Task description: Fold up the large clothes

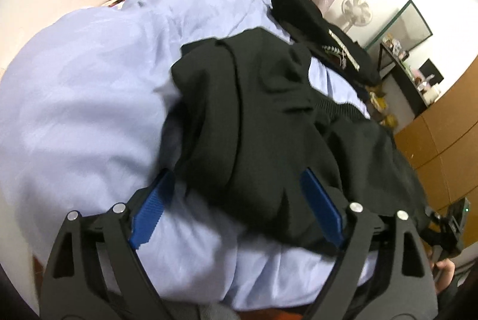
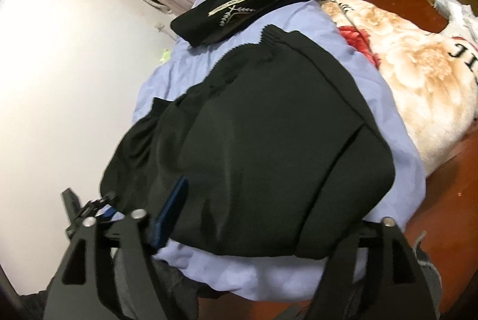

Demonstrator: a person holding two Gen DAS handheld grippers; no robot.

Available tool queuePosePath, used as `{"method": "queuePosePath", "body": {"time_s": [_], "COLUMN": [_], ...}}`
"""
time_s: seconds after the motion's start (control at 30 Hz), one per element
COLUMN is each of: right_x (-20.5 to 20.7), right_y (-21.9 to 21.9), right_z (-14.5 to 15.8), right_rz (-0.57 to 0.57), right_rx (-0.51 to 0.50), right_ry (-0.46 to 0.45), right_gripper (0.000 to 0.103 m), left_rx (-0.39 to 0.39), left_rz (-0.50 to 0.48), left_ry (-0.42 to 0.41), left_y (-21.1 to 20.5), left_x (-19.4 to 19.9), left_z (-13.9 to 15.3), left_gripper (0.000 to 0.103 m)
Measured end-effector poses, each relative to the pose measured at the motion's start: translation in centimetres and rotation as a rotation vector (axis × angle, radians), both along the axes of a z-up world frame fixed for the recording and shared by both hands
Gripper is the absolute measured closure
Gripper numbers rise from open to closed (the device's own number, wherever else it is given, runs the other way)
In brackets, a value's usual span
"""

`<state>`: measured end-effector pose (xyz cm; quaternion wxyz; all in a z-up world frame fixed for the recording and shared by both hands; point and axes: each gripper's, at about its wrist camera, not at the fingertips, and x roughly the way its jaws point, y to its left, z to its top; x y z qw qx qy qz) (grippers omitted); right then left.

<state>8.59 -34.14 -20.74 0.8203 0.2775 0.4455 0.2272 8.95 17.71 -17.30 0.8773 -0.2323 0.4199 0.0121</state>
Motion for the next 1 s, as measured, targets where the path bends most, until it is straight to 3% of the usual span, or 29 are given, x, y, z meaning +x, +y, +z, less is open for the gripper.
{"method": "queuePosePath", "body": {"time_s": [0.07, 0.17, 0.27, 0.37, 0.47, 0.67, 0.83, 1.0], "right_x": [0.9, 1.7, 0.4, -1.3, -3.5, -5.8, -3.2, -0.4], "right_y": [-0.6, -1.5, -1.9, -3.7, -4.9, -1.8, 0.7, 1.7], "right_z": [0.7, 1.3, 2.4, 2.7, 3.0, -0.4, -2.9, -3.0], "right_rz": [-0.010, -0.028, -0.016, -0.055, -0.119, -0.164, -0.192, -0.287], "right_rx": [0.055, 0.139, 0.082, 0.101, 0.119, 0.144, 0.192, 0.258], "right_ry": [0.001, 0.081, 0.088, 0.095, 0.080, 0.148, 0.150, 0.169], "right_gripper": [0.020, 0.020, 0.020, 0.019, 0.013, 0.013, 0.013, 0.012], "left_rx": [-0.021, -0.054, -0.060, -0.044, -0.087, -0.144, -0.268, -0.290], "left_rz": [0.000, 0.013, 0.020, 0.011, 0.009, 0.005, 0.045, 0.030], "left_ry": [-0.002, 0.003, 0.006, 0.012, 0.020, -0.016, -0.039, -0.061], "left_y": [0.0, -0.3, -1.1, -1.6, -1.6, -1.8, -0.3, 0.1], "left_x": [1.0, 2.3, 2.1, 1.5, 0.7, 0.6, 1.9, 2.7], "left_z": [-0.2, 0.1, 0.6, 0.4, -0.1, -0.9, -0.9, 0.1], "left_gripper": [0.016, 0.015, 0.014, 0.014, 0.014, 0.014, 0.013, 0.014]}}
